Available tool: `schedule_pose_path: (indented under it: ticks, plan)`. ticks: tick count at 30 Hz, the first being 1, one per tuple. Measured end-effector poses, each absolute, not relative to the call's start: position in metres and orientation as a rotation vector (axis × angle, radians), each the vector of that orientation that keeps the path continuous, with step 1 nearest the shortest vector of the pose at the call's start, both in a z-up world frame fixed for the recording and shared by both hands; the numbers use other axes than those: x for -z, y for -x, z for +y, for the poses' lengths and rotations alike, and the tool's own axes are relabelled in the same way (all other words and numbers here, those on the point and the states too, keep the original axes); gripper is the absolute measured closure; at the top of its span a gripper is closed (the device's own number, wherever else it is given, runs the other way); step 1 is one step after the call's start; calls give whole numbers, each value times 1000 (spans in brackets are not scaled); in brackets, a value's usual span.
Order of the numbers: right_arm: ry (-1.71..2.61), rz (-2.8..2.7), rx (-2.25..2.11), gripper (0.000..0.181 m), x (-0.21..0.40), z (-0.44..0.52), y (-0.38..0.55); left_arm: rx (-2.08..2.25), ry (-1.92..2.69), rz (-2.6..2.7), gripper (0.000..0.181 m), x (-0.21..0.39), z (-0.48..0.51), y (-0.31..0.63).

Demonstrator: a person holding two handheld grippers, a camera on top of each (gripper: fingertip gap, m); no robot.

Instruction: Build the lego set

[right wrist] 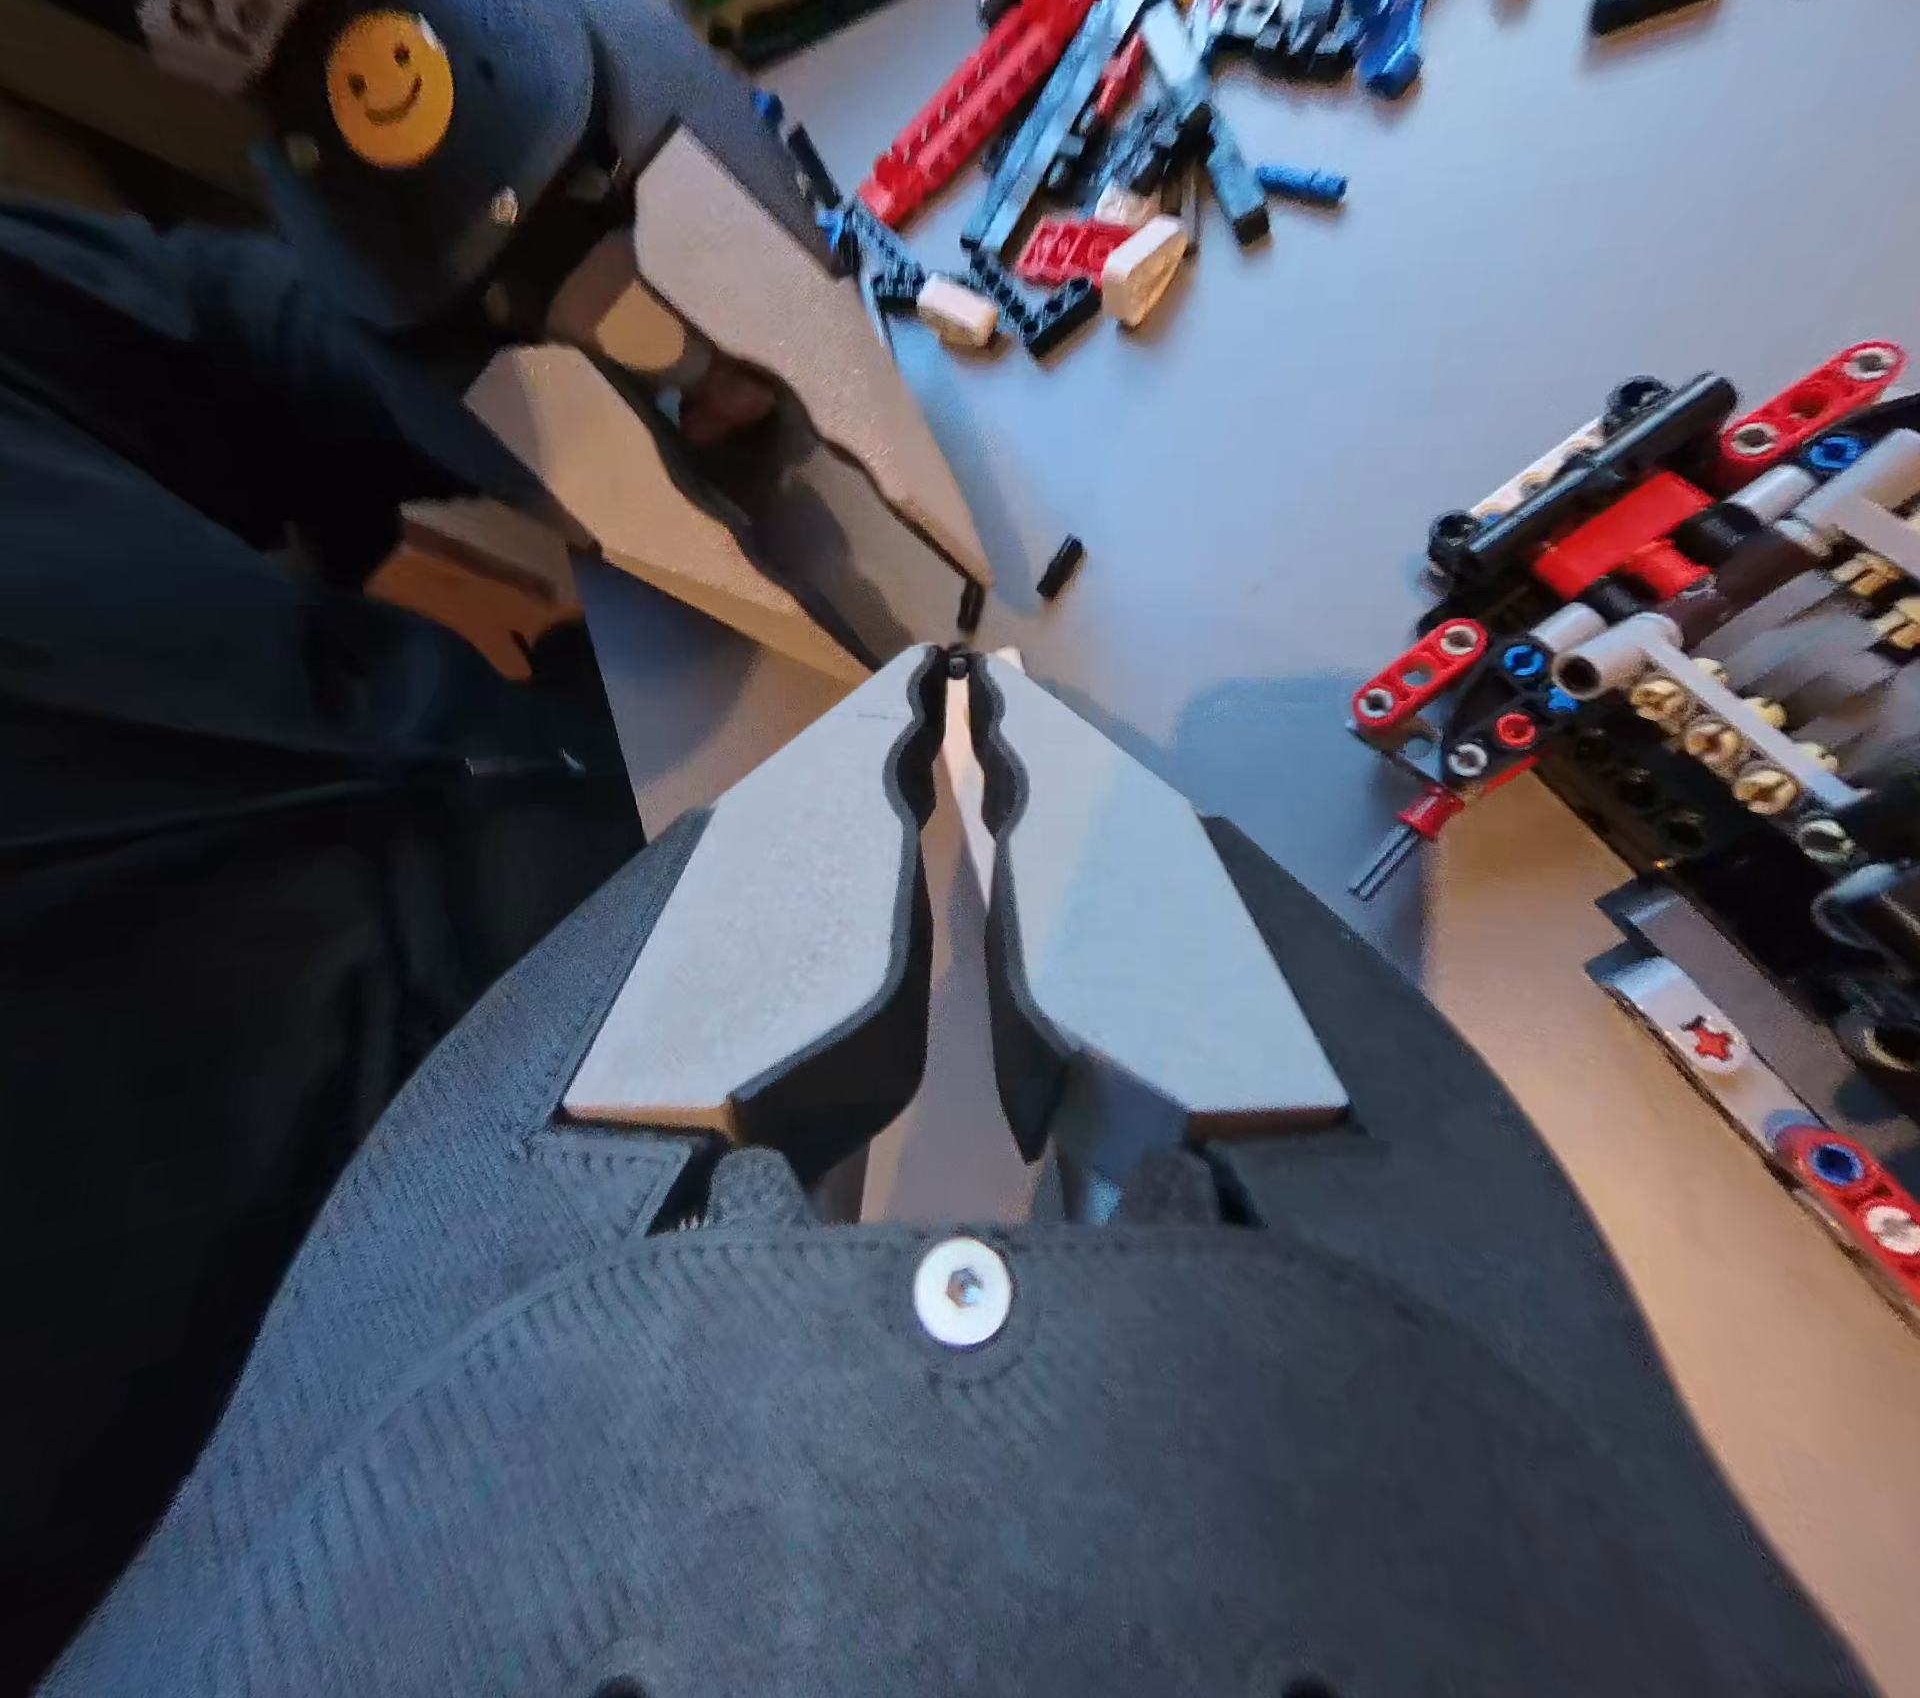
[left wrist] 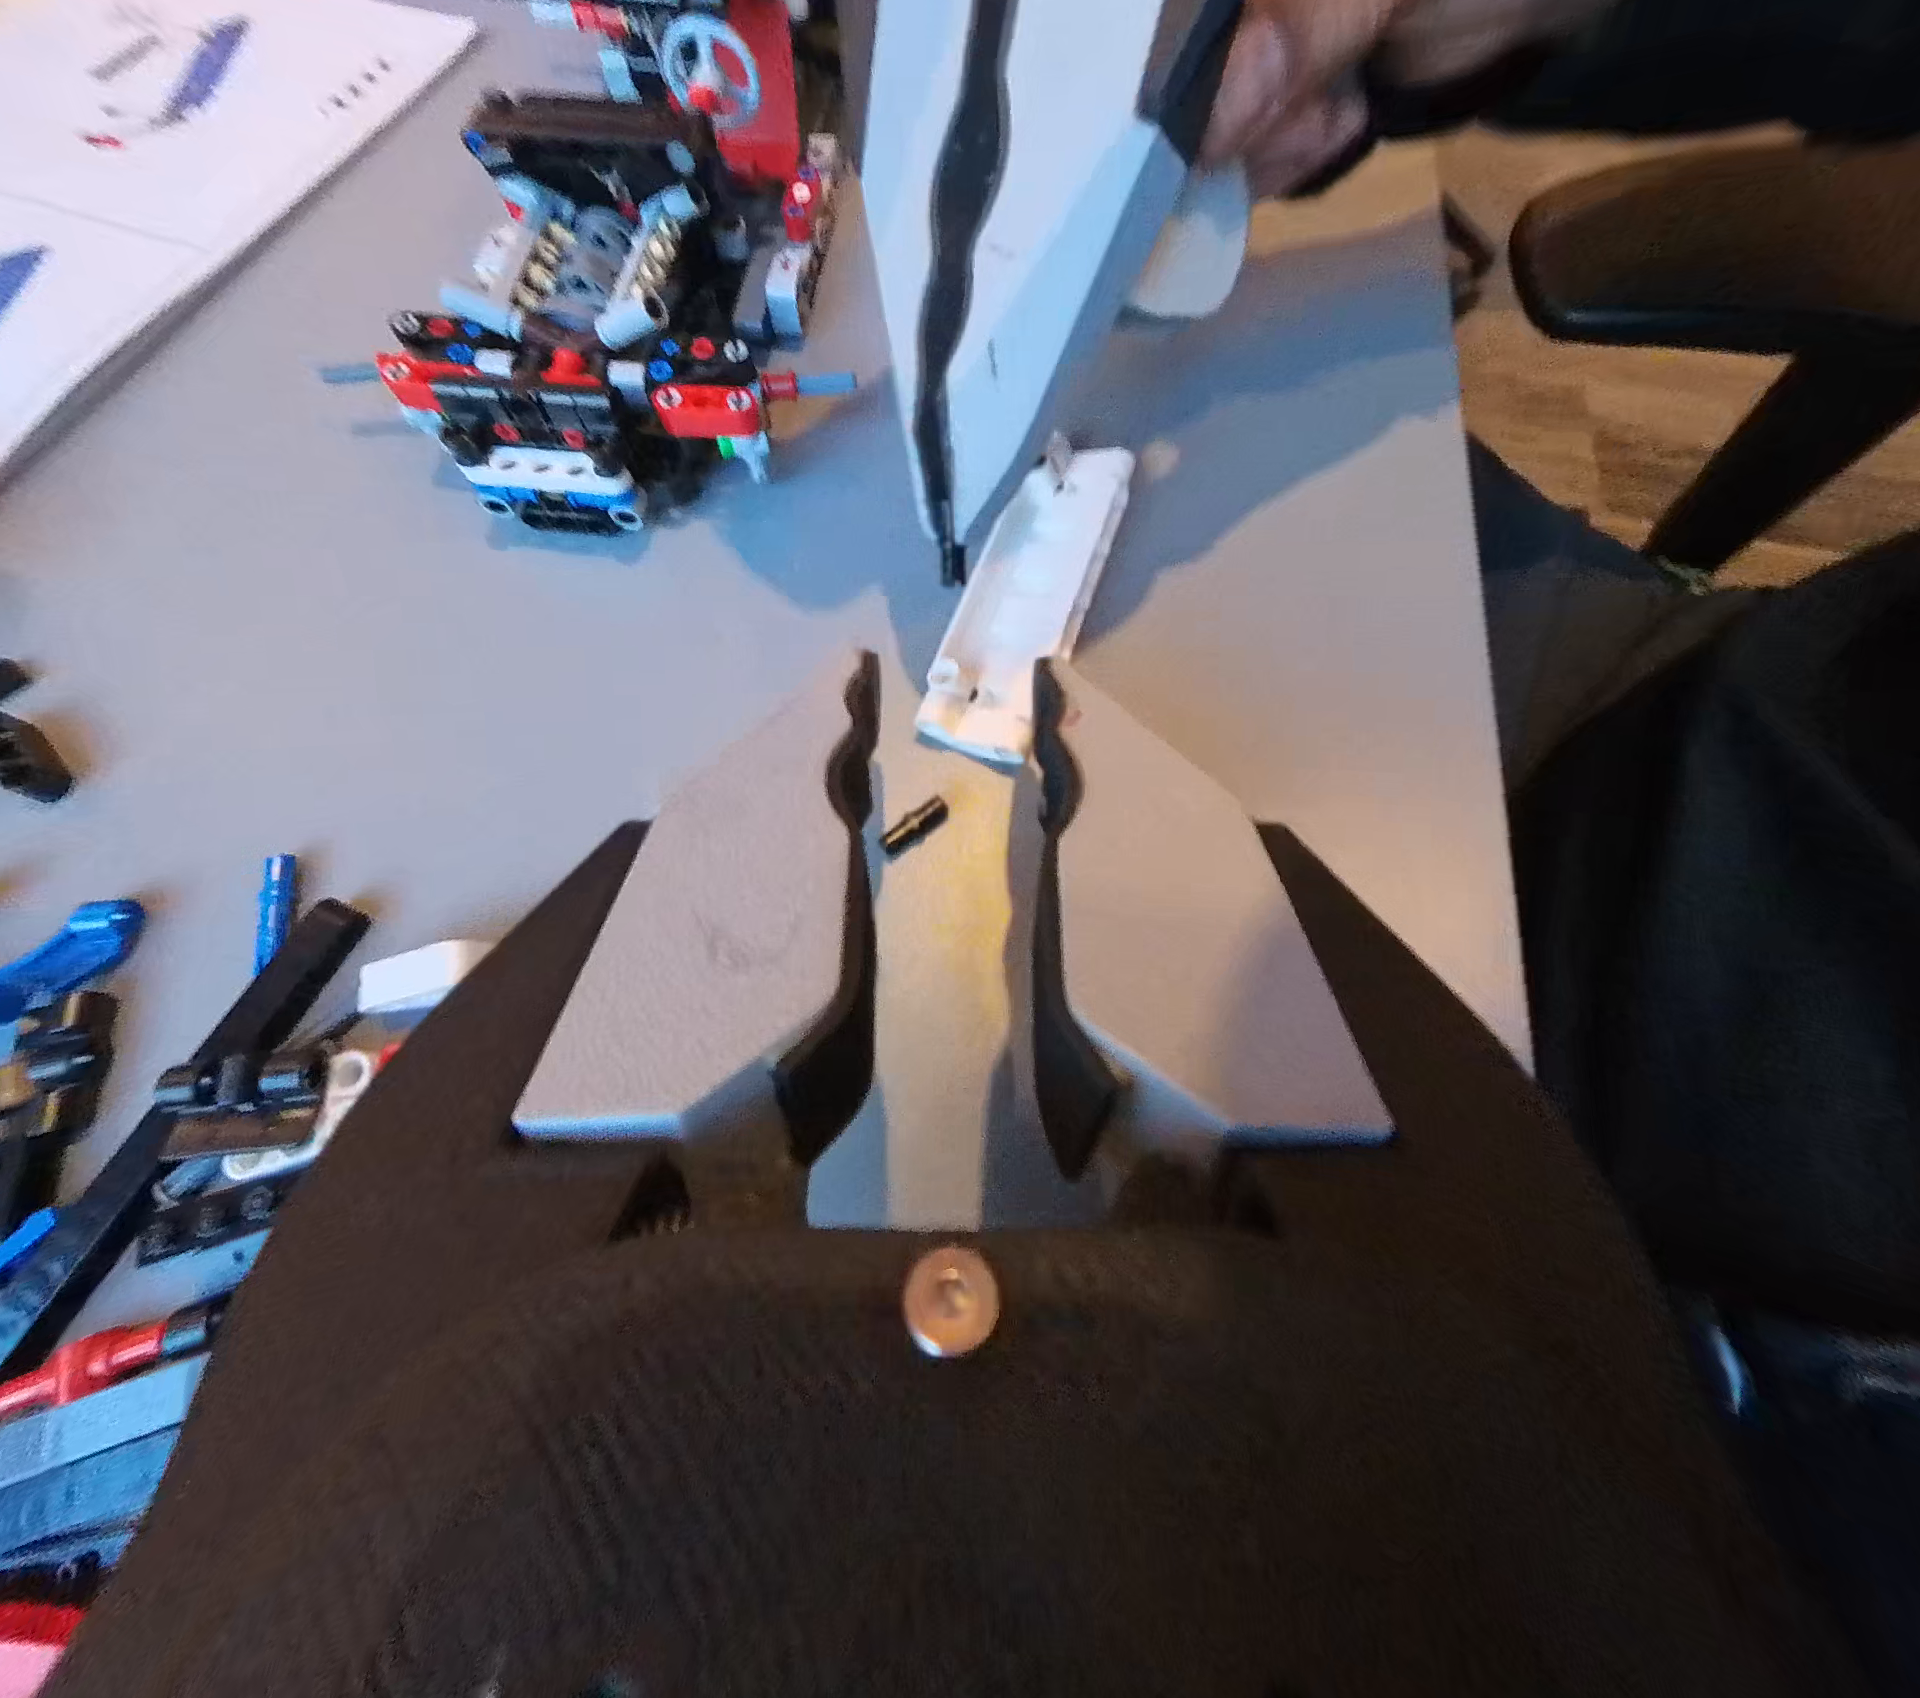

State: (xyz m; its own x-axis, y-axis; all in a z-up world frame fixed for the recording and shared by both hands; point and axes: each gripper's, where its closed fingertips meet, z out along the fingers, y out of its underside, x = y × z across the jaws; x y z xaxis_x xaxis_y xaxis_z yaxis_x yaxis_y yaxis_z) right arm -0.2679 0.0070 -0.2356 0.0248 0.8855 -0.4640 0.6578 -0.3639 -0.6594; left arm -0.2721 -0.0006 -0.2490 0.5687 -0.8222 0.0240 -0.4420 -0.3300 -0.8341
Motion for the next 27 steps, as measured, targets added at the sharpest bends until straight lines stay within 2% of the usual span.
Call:
schedule_pose_path:
  ticks: [9,27]
  plan:
    - [2032,-1947,-971,180,260,7,272,477,2081,1170,152,278,-5,266]
    - [2058,-2102,-898,180,265,4,269,521,2082,1188,156,279,-5,263]
